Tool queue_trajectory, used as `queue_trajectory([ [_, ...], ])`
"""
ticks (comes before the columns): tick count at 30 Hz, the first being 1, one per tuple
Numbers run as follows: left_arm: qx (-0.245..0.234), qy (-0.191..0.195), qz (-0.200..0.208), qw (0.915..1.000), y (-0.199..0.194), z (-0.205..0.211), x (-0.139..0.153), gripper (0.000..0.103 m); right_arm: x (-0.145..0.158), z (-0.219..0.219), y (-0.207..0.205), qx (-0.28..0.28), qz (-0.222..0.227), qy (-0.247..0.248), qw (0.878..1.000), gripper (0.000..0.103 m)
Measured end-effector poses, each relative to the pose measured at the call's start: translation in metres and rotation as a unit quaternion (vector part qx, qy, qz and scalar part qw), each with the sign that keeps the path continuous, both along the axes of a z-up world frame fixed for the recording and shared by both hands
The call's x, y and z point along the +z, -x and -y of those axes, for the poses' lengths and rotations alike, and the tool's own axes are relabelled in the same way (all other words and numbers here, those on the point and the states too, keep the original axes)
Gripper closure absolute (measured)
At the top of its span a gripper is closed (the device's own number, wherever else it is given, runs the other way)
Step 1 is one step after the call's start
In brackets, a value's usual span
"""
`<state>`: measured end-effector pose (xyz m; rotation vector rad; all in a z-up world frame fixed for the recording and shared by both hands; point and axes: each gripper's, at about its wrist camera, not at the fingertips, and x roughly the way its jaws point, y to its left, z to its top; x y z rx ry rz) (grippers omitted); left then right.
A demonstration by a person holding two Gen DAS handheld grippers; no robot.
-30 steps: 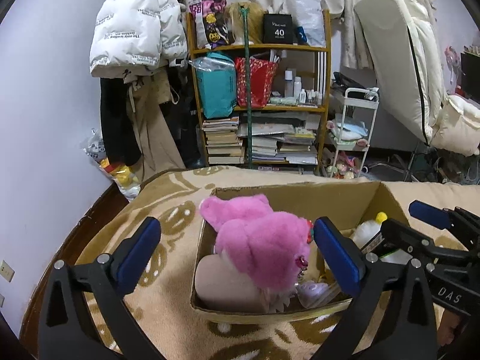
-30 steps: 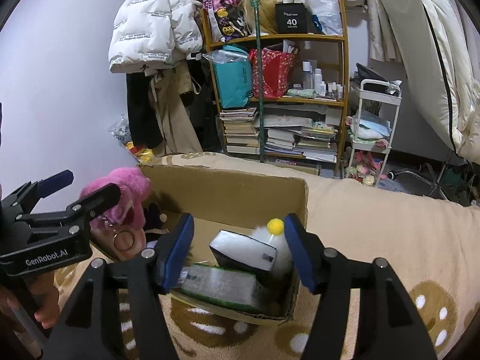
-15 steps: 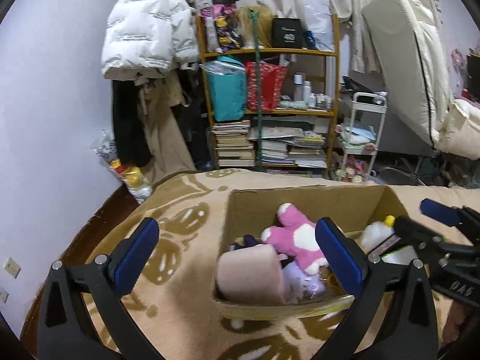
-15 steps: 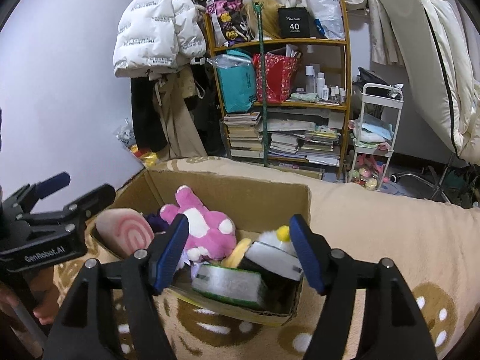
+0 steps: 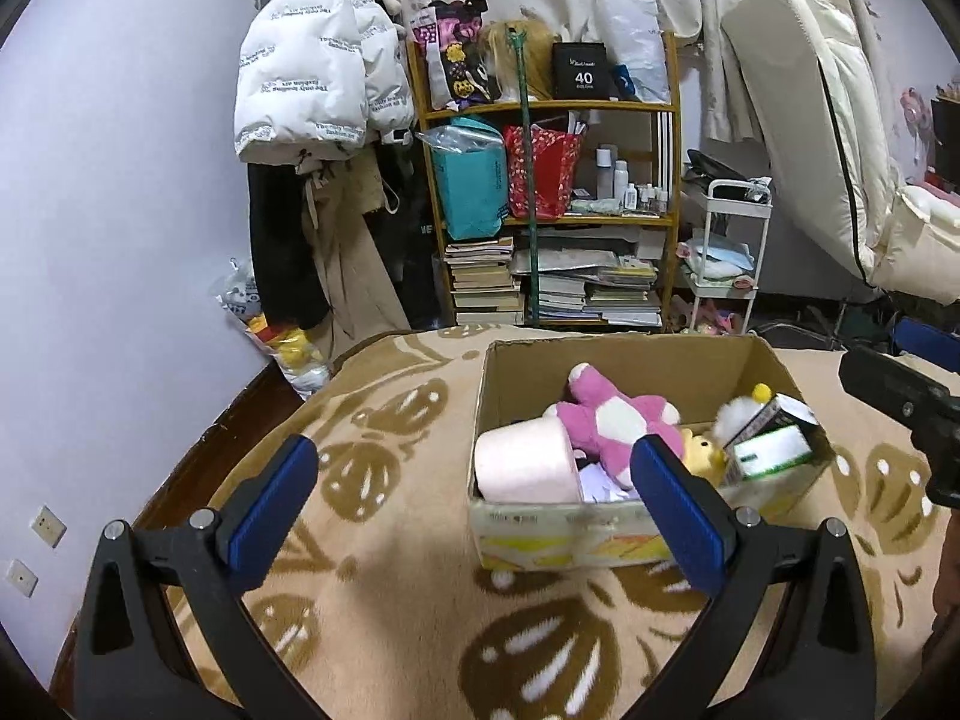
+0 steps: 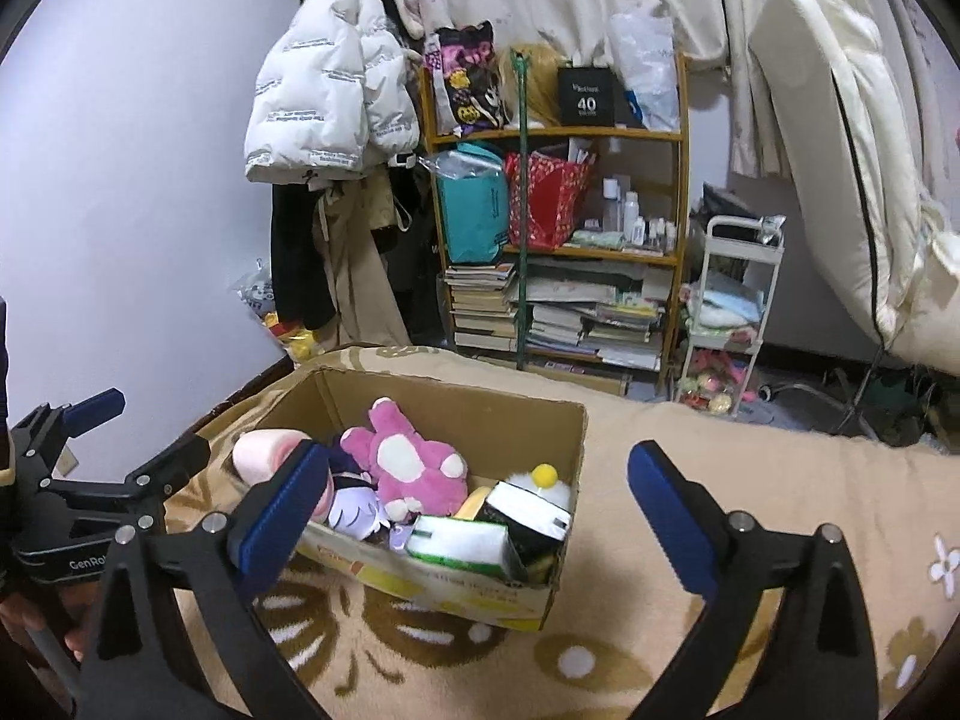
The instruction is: Organize soft objects
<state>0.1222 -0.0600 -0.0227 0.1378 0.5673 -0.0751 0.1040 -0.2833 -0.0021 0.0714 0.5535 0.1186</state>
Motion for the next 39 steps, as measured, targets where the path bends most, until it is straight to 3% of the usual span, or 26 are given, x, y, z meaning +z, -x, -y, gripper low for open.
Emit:
queue_trajectory([
  [10,0.020,0.005,0.032,0.9993,0.058,-0.021,0.025,0.001,0.037,-0.007,0.059,0.000,0.049,0.019,0.999,0.000],
  [18,0.032,0.037,0.042,0.9979,0.094,-0.045,0.041,0.001,0.062,-0.009,0.104,-0.008,0.076,0.035,0.996,0.000],
  [29,0.036,0.058,0.041,0.9969,0.113,-0.058,0.044,0.001,0.058,0.005,0.145,-0.034,0.068,0.029,0.997,0.000],
  [39,0.018,0.033,0.051,0.9980,0.117,-0.043,0.037,0.001,0.056,0.010,0.149,-0.040,0.074,0.028,0.996,0.000],
])
